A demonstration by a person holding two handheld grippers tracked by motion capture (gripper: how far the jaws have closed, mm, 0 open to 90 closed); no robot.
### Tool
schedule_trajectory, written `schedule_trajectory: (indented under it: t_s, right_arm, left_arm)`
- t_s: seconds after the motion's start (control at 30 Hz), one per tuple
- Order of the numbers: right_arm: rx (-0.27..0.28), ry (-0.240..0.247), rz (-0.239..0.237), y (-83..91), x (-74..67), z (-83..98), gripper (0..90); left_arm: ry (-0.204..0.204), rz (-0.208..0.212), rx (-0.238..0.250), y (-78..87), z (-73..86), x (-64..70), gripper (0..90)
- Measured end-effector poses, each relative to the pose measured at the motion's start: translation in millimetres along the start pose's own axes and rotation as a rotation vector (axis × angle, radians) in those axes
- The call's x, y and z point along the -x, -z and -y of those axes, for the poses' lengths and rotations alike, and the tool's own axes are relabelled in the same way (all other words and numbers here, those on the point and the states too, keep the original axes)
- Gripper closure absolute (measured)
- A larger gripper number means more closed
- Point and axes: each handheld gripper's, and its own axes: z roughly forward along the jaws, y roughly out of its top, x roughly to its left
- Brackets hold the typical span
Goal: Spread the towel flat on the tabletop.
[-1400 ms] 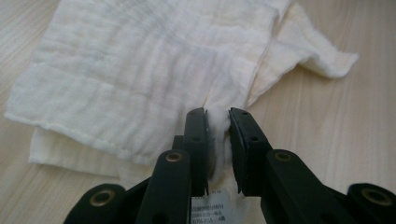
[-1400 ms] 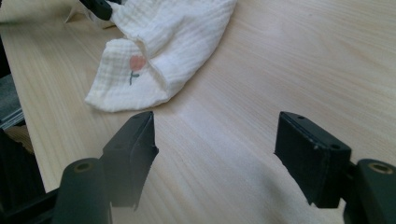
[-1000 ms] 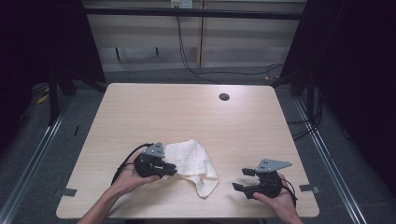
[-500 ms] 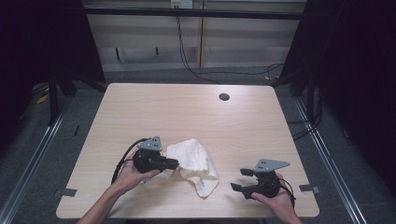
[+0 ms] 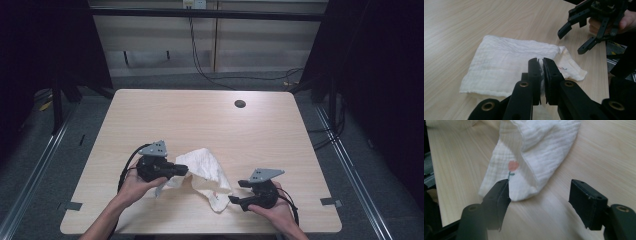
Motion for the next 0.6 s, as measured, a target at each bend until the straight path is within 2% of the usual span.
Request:
schedule_trajectory:
  t_s: [0.13,0.23,0.27,0.3,0.33,0.37,0.43,0.47,0.6]
  right_arm:
    - [-0.005,0.011,-0.010,-10.0,-4.8,-4.7,37.7]
    - [-0.016,0.021,-0.034,-21.4,-11.0,-6.5,46.7]
    - [-0.016,0.021,-0.034,-21.4,-11.0,-6.5,46.7]
    - [-0.033,0.041,-0.040,-23.9,-13.9,-5.8,54.8]
    - [-0.033,0.041,-0.040,-23.9,-13.9,-5.8,54.8]
    - [-0.037,0.035,-0.044,-24.3,-14.3,-4.7,67.9]
    - [-0.023,0.005,-0.061,-25.0,-12.5,-4.1,79.5]
    - [-0.021,0.016,-0.043,-23.3,-13.1,-4.8,86.1]
    - [0.020,0.004,-0.031,-13.5,-9.4,-9.1,89.2]
  left_arm:
    - [0.002,-0.001,0.009,3.2,-0.8,0.8,85.3]
    - [0.006,-0.005,0.019,6.5,-0.2,-0.5,85.2]
    - [0.006,-0.005,0.019,6.5,-0.2,-0.5,85.2]
    - [0.004,-0.011,0.019,8.0,0.0,-1.1,85.3]
    - [0.009,-0.011,0.024,8.8,0.3,-1.6,85.3]
    - [0.010,-0.015,0.026,10.8,0.7,-2.7,85.2]
    - [0.011,-0.022,0.031,12.9,1.1,-3.4,85.2]
    - [0.011,-0.023,0.034,13.9,1.5,-3.8,85.1]
    - [0.015,-0.020,0.023,14.5,4.6,-4.3,84.0]
